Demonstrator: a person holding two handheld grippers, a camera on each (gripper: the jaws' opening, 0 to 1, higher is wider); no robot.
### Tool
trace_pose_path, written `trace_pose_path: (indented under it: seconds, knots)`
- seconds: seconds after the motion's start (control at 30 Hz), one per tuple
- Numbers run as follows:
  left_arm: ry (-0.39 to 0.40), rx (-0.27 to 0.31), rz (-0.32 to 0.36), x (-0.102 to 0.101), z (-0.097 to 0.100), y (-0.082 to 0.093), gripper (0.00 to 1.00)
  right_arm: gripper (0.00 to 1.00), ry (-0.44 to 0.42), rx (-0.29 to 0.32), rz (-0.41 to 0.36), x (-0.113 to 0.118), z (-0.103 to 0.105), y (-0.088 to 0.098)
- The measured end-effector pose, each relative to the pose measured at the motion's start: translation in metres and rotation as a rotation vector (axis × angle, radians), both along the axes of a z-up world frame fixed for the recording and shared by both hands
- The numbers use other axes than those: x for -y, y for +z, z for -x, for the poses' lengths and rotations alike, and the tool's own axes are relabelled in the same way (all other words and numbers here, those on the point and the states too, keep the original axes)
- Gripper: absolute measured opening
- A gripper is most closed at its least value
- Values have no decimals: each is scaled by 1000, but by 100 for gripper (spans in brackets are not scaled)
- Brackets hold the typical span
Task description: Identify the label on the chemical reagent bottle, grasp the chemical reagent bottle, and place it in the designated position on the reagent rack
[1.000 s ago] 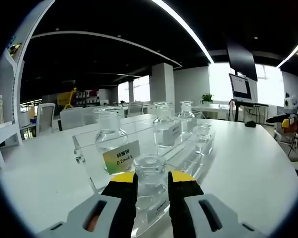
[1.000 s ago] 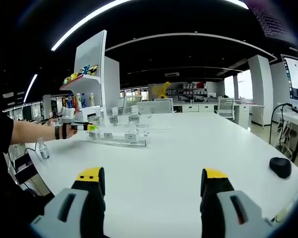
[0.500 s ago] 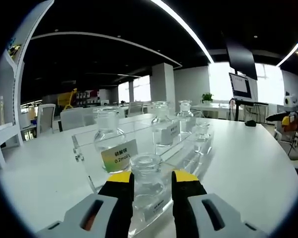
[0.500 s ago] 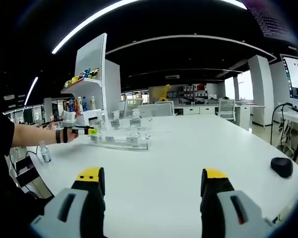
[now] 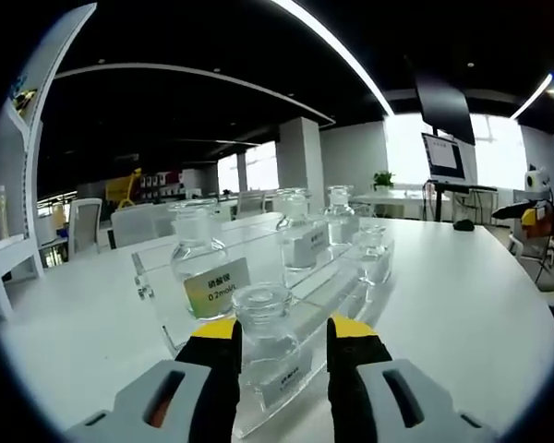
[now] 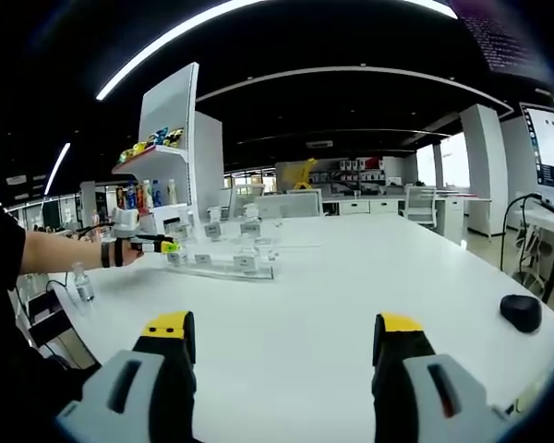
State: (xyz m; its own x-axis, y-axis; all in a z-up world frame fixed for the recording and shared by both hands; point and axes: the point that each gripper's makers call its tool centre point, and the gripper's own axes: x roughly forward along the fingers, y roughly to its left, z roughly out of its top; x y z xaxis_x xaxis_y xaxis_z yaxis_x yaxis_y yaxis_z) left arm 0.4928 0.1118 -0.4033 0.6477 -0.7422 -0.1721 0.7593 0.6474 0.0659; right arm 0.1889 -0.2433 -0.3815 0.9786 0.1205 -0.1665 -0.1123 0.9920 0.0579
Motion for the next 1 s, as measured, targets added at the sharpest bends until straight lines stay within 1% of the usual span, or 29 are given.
trace_pose_path:
  seconds: [0.07,0.17,0.3,0.7,0.9,1.0]
  knots:
    - [-7,0,3,-1,2,2,39,75,3,-1,0,-1,-1,-1]
    - [-14,9,-6,-3,4,3,39,75,11,-5,1,-4,-2,-2]
    - [-18,14,-1,-5,6,4,39,75,13,-6,0,-5,-3,-2]
    - [-17,26,-10,-6,12,5,41,75,12,1,3,-6,-1,2]
    - [-18,29,-12,-14,18,5,40,75,16,3,5,-8,-1,3]
    - [-16,35,-24,-18,21,5,40,75,18,2,7,-9,-2,3]
